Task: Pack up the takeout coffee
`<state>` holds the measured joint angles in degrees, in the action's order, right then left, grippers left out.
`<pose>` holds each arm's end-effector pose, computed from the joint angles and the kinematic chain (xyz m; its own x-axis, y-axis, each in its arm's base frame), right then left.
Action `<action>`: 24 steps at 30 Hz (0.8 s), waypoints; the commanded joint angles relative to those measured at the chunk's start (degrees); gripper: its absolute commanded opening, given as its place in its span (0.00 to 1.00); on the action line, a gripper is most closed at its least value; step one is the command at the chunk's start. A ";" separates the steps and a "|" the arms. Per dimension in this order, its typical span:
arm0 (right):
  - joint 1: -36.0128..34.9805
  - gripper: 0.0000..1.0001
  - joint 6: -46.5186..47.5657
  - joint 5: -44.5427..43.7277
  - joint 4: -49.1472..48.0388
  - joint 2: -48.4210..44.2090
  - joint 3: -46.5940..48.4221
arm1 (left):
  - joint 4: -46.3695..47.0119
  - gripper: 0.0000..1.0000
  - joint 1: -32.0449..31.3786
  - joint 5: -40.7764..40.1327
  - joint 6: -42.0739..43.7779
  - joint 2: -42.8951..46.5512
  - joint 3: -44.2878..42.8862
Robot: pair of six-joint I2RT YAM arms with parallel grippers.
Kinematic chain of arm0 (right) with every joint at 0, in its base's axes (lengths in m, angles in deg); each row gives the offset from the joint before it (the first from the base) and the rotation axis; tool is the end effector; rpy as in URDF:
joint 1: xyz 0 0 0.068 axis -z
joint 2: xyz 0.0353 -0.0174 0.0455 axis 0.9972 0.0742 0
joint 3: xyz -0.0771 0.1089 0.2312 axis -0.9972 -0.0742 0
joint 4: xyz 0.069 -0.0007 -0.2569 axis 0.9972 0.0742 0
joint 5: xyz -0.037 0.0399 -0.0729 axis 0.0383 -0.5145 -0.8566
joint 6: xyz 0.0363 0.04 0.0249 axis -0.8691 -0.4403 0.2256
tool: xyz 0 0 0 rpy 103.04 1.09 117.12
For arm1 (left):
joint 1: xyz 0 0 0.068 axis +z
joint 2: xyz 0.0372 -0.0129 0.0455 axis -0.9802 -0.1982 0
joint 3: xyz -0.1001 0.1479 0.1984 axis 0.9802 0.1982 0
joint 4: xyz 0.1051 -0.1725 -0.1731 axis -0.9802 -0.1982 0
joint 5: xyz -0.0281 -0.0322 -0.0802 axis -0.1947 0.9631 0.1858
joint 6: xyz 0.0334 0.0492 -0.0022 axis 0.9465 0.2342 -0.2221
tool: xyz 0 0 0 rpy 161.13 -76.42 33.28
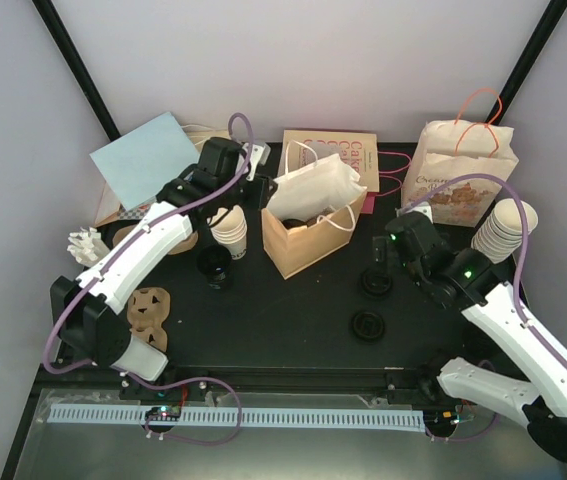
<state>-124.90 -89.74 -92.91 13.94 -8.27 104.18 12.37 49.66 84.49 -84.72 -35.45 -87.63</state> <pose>0.1531 0.0975 0.3428 -0.6755 -0.0361 -0.7364 -0.0084 0.9991 -0.0413 0.3024 -0.1736 0.3454 -0.6094 0.1365 -0.7810 0.4720 0.8539 -0.2190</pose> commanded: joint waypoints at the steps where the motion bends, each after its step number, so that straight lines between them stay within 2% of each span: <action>1: 0.33 1.00 -4.47 2.98 -0.11 -2.29 -3.68 | 1.22 0.52 0.25 2.49 0.32 2.93 -2.74; 5: 0.31 1.00 -7.07 3.99 -0.33 -3.38 -6.10 | -0.02 0.75 0.25 3.00 0.14 6.01 -3.60; 11: 0.31 1.00 -10.71 4.95 0.17 -3.79 -8.54 | -4.82 0.97 0.25 3.05 0.24 10.96 -5.32; 24: 0.32 1.00 -15.86 7.97 -0.43 -6.05 -12.05 | -15.57 0.99 0.30 -0.25 -1.10 24.63 -3.06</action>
<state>-124.88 -102.42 -85.92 13.90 -14.37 92.02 2.31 49.66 85.71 -84.94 -14.10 -90.86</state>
